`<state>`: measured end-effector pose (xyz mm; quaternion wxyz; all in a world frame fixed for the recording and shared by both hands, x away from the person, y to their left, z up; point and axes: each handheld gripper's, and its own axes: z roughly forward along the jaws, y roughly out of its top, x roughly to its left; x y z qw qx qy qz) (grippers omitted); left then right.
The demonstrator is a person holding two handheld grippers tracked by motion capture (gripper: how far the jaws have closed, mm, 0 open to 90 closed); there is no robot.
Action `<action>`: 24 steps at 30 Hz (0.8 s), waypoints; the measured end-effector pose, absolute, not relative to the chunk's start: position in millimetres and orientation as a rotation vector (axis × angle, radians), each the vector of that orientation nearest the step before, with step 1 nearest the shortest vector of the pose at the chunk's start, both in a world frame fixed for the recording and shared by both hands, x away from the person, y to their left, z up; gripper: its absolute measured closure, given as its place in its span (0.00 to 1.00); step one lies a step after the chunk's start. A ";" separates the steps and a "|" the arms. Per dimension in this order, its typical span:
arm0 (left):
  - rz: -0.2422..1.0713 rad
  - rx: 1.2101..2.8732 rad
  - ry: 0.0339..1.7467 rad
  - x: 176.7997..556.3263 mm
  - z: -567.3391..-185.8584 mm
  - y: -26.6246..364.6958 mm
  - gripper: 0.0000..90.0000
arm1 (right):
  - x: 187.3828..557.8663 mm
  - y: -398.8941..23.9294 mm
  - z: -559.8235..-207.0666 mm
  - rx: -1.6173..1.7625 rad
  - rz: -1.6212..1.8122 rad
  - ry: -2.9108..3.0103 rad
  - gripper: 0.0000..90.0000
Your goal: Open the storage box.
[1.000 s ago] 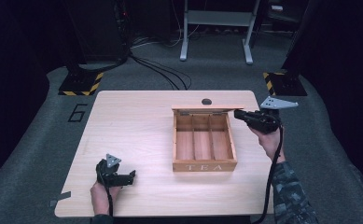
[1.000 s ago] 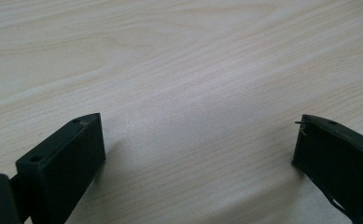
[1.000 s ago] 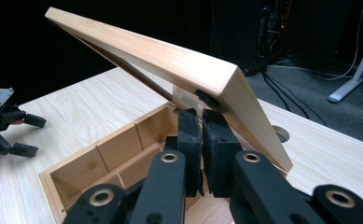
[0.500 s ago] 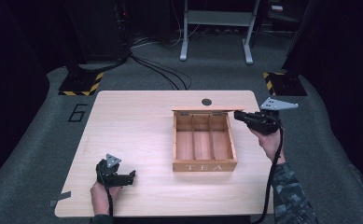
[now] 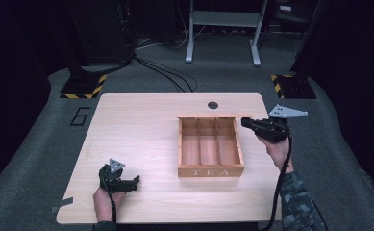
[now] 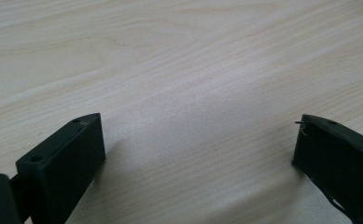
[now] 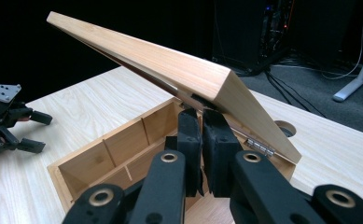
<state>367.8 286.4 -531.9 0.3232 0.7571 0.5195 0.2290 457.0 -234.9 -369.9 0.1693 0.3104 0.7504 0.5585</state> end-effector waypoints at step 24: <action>0.595 1.987 1.365 367.8 -531.7 286.5 0.02 | 431.6 -238.3 -401.3 0.899 1.616 2.155 0.95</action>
